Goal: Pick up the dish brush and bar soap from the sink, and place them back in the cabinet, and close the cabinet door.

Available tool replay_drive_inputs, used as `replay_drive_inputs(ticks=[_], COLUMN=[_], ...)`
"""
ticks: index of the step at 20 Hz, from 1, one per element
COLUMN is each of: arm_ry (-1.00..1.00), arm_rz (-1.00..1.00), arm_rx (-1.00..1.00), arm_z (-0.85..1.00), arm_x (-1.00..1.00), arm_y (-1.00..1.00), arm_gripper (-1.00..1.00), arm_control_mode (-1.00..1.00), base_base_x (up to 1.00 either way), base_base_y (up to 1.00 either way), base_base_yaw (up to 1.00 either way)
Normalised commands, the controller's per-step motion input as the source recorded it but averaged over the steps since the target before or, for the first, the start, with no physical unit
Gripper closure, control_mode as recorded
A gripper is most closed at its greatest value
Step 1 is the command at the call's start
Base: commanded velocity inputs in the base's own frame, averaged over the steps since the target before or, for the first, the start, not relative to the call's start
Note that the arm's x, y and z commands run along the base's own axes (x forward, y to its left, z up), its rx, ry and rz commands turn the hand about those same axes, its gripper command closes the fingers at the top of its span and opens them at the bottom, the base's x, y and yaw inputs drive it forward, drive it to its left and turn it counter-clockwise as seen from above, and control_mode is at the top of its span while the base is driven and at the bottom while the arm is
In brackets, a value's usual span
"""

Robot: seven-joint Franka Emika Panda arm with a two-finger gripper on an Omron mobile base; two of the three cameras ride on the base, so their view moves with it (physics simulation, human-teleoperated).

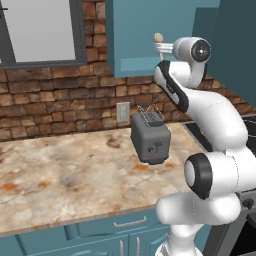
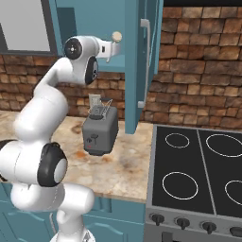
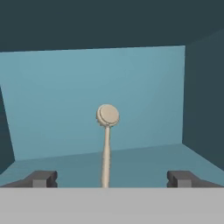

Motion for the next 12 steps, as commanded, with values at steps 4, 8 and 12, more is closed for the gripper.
replay_drive_inputs(ticks=[4, 8, 12], arm_ry=[0.01, 0.1, 0.17], arm_rz=[0.0, 0.0, 0.0], arm_rx=[-0.01, 0.0, 0.0], arm_z=[0.24, 0.37, 0.25], arm_x=[-0.82, -0.81, -0.92], arm_y=[0.19, 0.2, 0.08], arm_gripper=[-1.0, -1.0, -1.0], arm_control_mode=[-1.0, -1.0, -1.0], base_base_x=[0.0, 0.0, 0.0], base_base_y=[0.0, 0.0, 0.0], base_base_yaw=[0.0, 0.0, 0.0])
